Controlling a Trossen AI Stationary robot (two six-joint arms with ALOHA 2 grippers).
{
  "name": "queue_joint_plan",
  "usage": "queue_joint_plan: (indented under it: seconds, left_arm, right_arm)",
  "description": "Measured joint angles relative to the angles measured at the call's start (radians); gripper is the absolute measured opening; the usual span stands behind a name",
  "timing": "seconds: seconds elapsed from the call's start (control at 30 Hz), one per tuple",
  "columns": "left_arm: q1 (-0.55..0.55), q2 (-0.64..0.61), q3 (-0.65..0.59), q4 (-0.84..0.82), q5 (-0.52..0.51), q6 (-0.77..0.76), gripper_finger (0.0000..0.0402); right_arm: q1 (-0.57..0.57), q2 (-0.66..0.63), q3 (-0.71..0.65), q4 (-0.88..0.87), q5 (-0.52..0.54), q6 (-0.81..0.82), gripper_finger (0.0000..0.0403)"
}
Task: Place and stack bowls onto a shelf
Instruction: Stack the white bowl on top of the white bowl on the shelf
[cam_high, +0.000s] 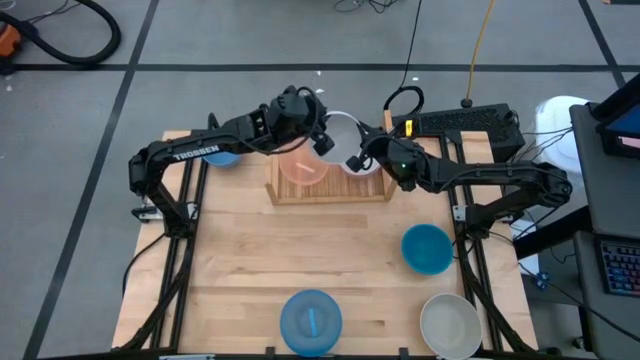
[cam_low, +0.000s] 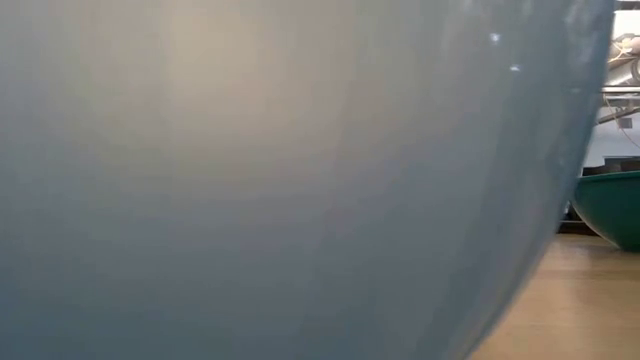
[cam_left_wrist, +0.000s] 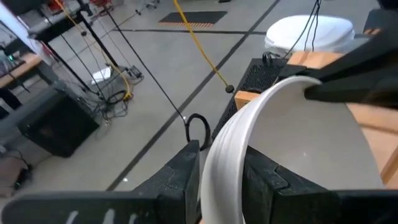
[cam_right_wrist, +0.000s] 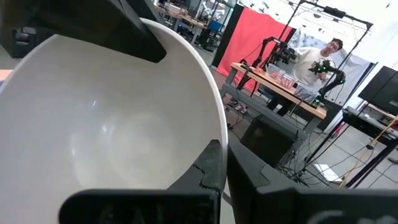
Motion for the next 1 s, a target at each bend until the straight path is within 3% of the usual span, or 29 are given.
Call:
queue_joint_plan:
  seconds: [0.7,1.0]
  left_arm:
    - [-0.029,0.0,0.0,0.056,-0.085,0.464,0.0095]
    - [-0.057,-0.002,0.0,0.096,-0.087,0.485,0.0095]
  right_arm:
    - [-0.001,0.0,-0.002,-0.006,0.01,-0.033,0.0]
    - [-0.002,-0.002,-0.002,-0.014,0.014,-0.033,0.0]
